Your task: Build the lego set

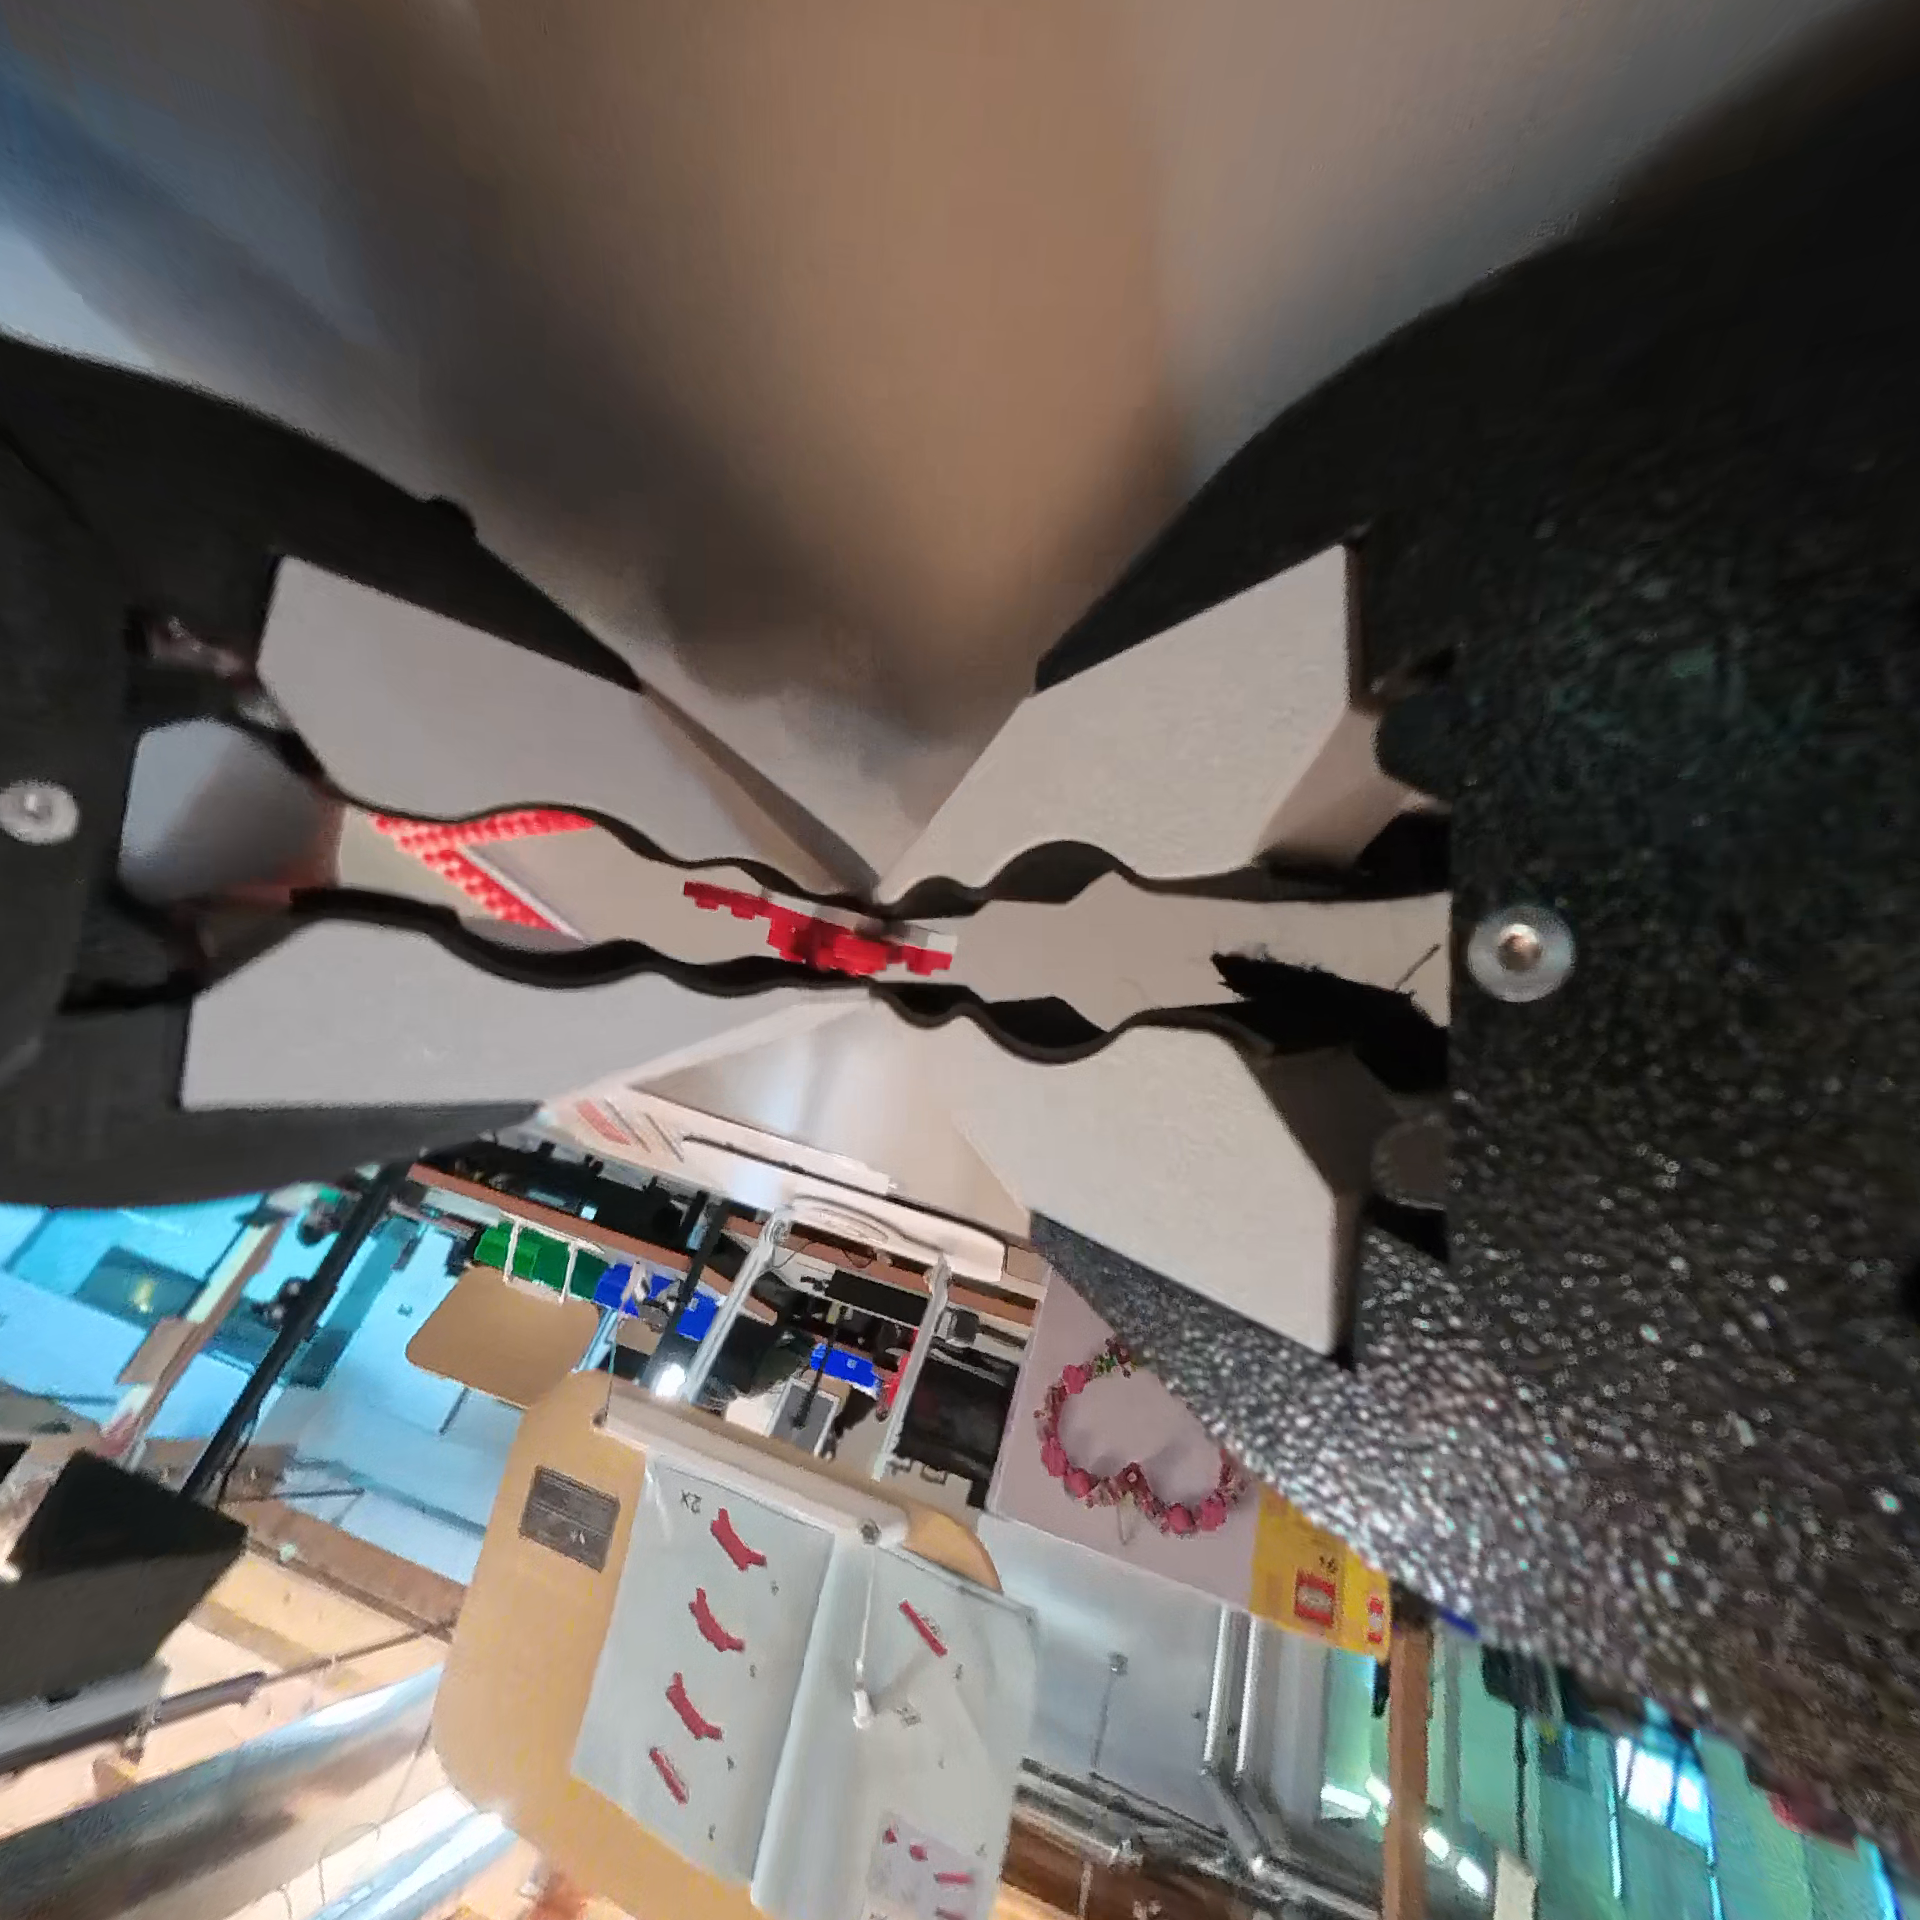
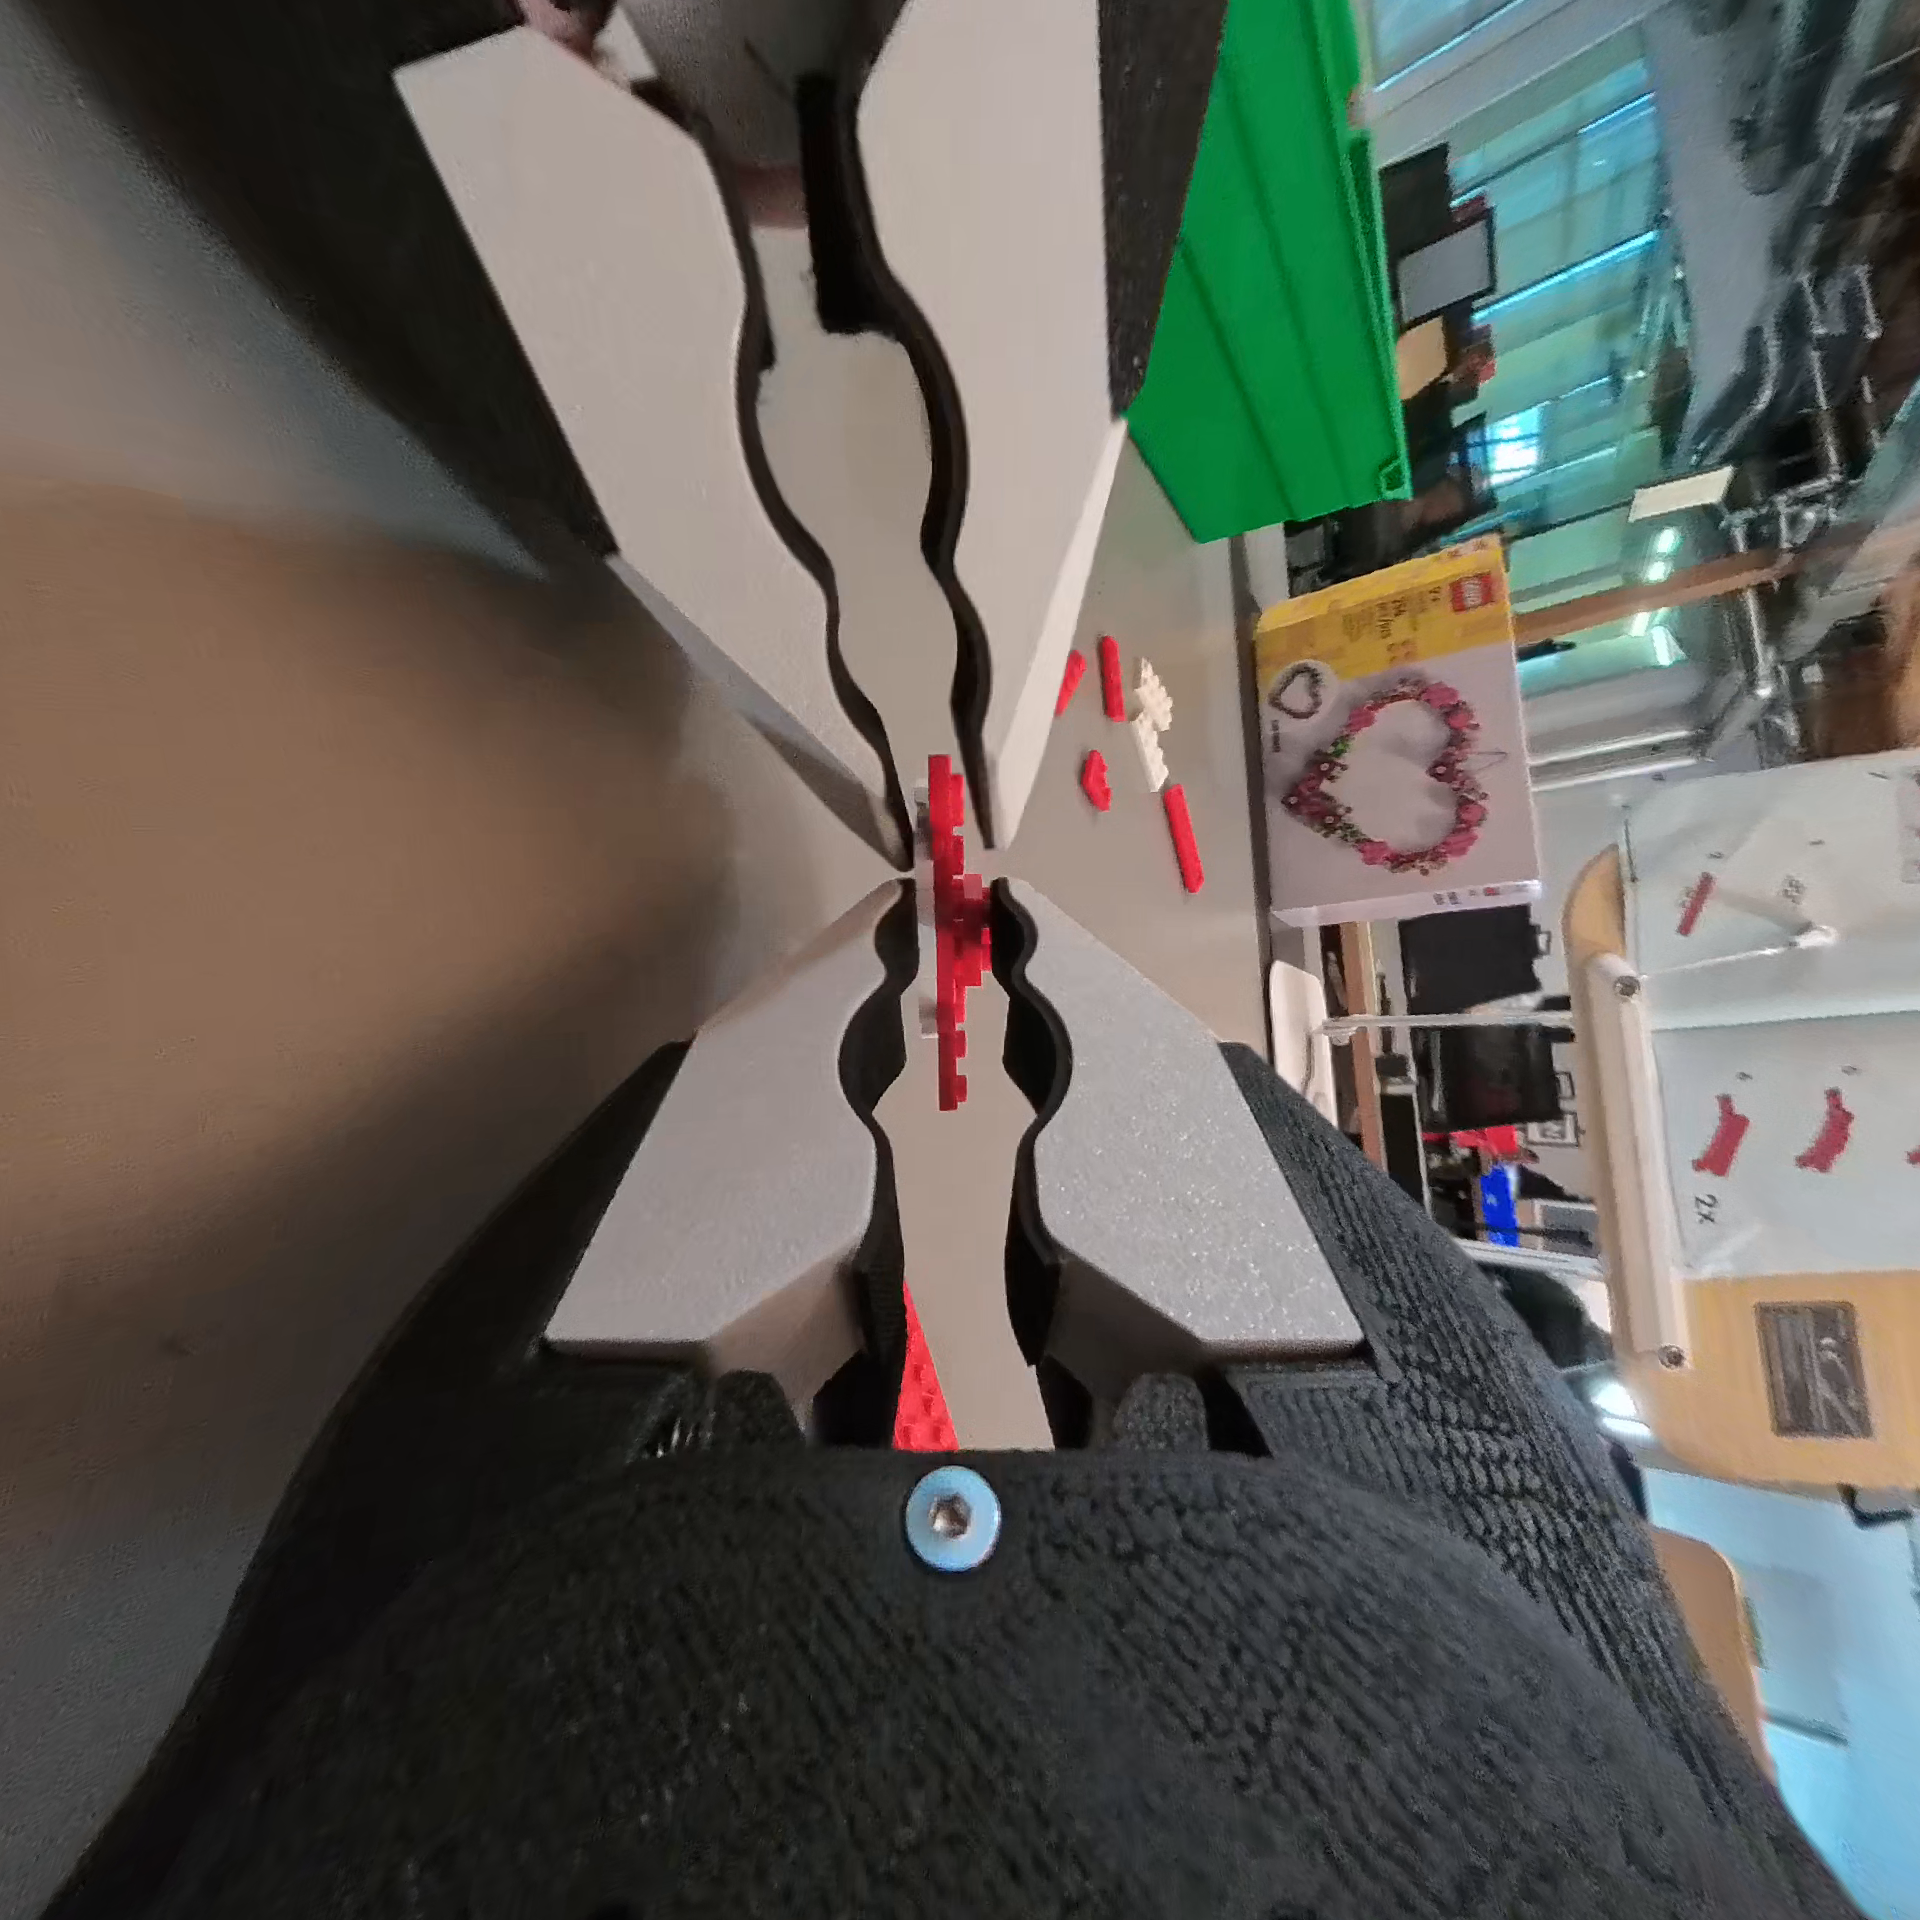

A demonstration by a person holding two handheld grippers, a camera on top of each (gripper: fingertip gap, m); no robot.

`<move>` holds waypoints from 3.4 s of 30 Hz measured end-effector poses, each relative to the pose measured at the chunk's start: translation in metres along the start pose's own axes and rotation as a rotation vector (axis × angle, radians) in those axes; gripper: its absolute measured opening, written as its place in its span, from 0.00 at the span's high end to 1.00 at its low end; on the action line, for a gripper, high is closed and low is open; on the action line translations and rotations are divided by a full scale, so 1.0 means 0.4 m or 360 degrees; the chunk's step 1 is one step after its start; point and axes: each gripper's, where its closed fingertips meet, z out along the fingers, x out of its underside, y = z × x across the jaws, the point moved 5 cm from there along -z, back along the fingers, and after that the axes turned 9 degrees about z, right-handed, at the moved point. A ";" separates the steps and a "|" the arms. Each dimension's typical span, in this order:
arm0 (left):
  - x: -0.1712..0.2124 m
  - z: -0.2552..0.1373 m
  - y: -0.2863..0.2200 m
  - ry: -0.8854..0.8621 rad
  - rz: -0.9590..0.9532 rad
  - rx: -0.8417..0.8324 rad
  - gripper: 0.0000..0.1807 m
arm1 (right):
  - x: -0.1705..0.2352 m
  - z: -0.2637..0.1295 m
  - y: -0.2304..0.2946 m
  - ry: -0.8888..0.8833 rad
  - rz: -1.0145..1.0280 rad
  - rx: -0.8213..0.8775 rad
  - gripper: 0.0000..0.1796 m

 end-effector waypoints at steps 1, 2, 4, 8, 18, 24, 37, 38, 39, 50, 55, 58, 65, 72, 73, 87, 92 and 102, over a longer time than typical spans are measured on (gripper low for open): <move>-0.001 0.000 0.007 -0.0008 -0.0061 -0.0026 0.94 | -0.001 -0.003 -0.005 -0.0031 0.0028 0.0017 0.94; 0.000 -0.002 0.016 -0.0013 -0.0110 -0.0059 0.93 | -0.002 -0.007 -0.011 -0.0069 0.0060 0.0041 0.94; 0.006 -0.006 0.026 -0.0019 -0.0152 -0.0092 0.92 | -0.006 -0.017 -0.024 -0.0156 0.0144 0.0066 0.94; -0.002 -0.016 0.034 -0.0093 -0.0119 -0.0146 0.85 | -0.016 -0.035 -0.041 -0.0322 0.0282 0.0060 0.93; -0.018 -0.028 0.053 -0.0252 -0.0369 -0.0144 0.80 | -0.037 -0.062 -0.057 -0.0562 0.0322 0.0130 0.94; -0.007 -0.044 0.092 -0.0438 -0.0935 -0.0075 0.84 | -0.034 -0.070 -0.080 -0.0559 0.0219 0.0357 0.94; -0.004 -0.064 0.137 -0.0858 -0.1787 0.0150 0.92 | -0.053 -0.086 -0.093 -0.0513 -0.0130 0.0725 0.94; -0.001 -0.061 0.138 -0.0906 -0.1943 0.0240 0.92 | -0.052 -0.087 -0.094 -0.0483 -0.0221 0.0789 0.94; 0.002 -0.055 0.139 -0.0938 -0.2110 0.0333 0.91 | -0.052 -0.088 -0.094 -0.0452 -0.0316 0.0843 0.94; -0.024 -0.025 0.117 -0.1068 -0.2853 0.0902 0.91 | -0.068 -0.096 -0.080 -0.0358 -0.0751 0.1026 0.94; -0.026 -0.019 0.106 -0.0992 -0.2888 0.0934 0.96 | -0.064 -0.089 -0.074 -0.0291 -0.0820 0.1014 0.94; -0.019 -0.014 0.099 -0.0943 -0.2894 0.0922 0.96 | -0.056 -0.079 -0.067 -0.0234 -0.0860 0.1001 0.94; -0.006 -0.003 0.087 -0.0886 -0.2949 0.0878 0.97 | -0.044 -0.059 -0.062 -0.0165 -0.0806 0.0959 0.94; 0.003 0.003 0.075 -0.0806 -0.2975 0.0905 0.96 | -0.035 -0.052 -0.054 -0.0138 -0.0749 0.0864 0.95; 0.004 0.004 0.073 -0.0795 -0.2989 0.0907 0.96 | -0.033 -0.050 -0.052 -0.0129 -0.0742 0.0852 0.95; 0.008 -0.010 0.101 -0.0733 -0.2449 0.0613 0.77 | -0.025 -0.055 -0.081 -0.0284 -0.0203 0.0670 0.94; -0.010 -0.045 0.101 -0.0617 -0.1620 0.0325 0.68 | -0.018 -0.077 -0.102 -0.0503 0.0298 0.0381 0.93; -0.069 -0.056 0.083 -0.0507 -0.0787 -0.0020 0.79 | -0.016 -0.092 -0.083 -0.0602 0.0392 0.0106 0.93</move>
